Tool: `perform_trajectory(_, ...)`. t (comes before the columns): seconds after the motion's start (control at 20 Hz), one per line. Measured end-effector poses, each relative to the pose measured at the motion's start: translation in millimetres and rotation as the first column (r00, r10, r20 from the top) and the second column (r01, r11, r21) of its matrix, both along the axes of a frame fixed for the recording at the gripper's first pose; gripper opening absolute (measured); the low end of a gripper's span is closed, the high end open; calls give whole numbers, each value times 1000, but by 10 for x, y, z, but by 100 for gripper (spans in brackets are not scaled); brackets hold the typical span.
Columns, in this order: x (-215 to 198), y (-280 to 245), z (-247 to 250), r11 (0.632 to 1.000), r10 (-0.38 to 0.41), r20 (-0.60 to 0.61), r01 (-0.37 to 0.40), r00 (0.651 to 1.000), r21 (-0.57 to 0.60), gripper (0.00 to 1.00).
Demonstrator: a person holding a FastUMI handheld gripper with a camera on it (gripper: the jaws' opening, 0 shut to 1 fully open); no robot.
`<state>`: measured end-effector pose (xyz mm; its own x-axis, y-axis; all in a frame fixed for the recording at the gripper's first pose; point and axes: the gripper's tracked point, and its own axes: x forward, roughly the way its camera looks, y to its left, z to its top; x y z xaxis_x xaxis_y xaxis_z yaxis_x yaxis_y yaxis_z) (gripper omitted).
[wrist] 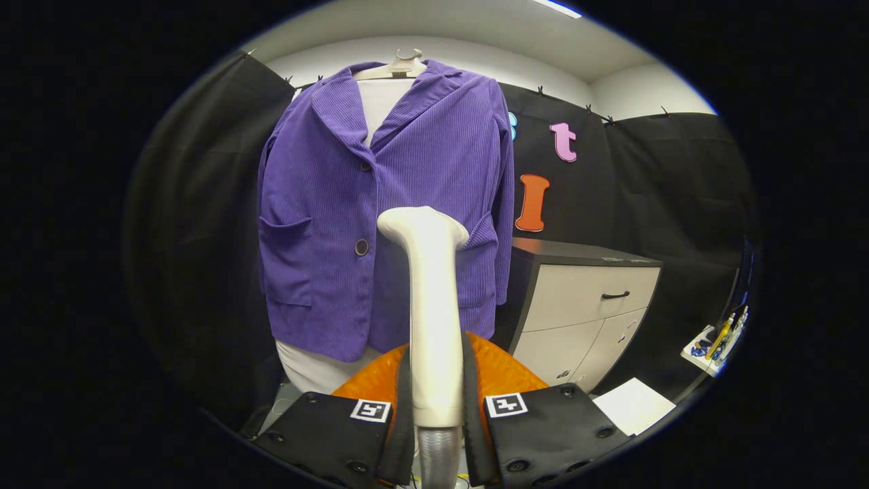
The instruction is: Iron the clothes twice with a garment steamer, once on the left side and once on the right side.
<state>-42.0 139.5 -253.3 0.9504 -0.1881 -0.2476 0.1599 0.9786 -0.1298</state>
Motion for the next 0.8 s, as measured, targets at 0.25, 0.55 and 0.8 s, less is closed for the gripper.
perform_trajectory(0.25,-156,1,-277,1000,-5,-59,6,998,15,38)
perform_trajectory(0.55,-284,-51,-572,999,-23,-130,29,991,42,38)
perform_trajectory(0.8,-438,-98,-901,997,-35,-205,48,978,58,38)
